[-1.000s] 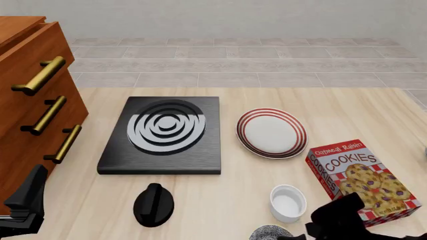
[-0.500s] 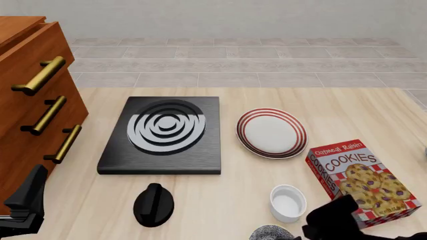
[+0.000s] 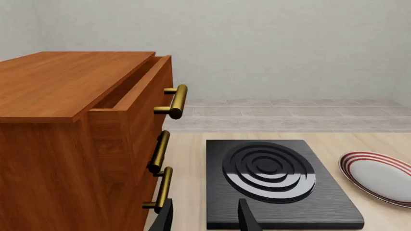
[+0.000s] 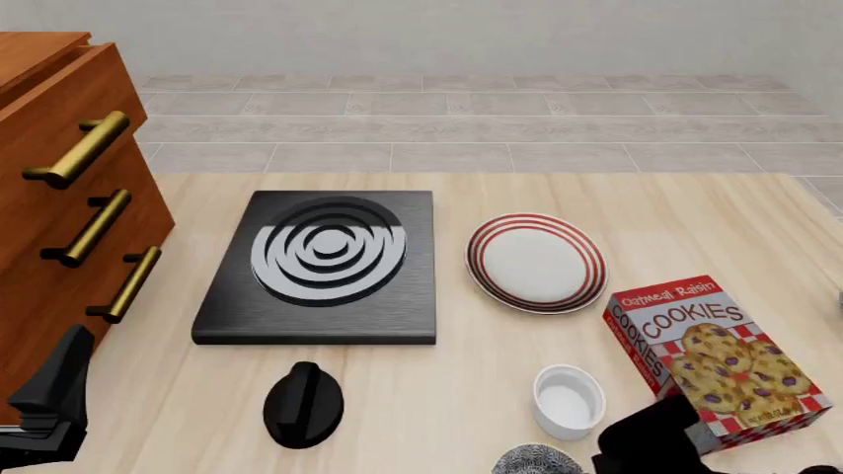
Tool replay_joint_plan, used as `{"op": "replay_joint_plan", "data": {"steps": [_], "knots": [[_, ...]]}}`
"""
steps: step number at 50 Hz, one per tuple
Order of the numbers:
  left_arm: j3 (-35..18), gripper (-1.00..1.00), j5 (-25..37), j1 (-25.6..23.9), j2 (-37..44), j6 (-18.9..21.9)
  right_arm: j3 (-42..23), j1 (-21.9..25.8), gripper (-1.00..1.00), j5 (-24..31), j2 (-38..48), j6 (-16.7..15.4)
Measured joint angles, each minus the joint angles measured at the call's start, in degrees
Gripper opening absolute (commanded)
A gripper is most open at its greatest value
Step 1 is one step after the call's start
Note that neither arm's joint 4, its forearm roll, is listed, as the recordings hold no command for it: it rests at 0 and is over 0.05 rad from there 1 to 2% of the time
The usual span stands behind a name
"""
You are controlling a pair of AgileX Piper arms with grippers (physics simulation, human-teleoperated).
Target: Pick the akita bowl next to the ramekin and place it on the plate.
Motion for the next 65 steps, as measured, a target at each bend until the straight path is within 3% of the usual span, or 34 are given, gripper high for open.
{"op": "replay_joint_plan", "data": {"steps": [6, 7, 24, 65], "knots": [[0.0, 1.0, 0.0, 0.0, 0.0, 0.0, 0.1, 0.3, 1.0, -0.5, 0.6, 0.3], [0.0, 1.0, 0.0, 0.0, 0.0, 0.0, 0.1, 0.3, -1.0, -0.5, 0.6, 0.3], [0.0, 1.0, 0.0, 0.0, 0.0, 0.0, -0.6, 0.5, -1.0, 1.6, -1.6, -0.2], [0.0, 1.0, 0.0, 0.0, 0.0, 0.0, -8.2, 0.0, -1.0, 15.4, -13.0, -1.2]]}}
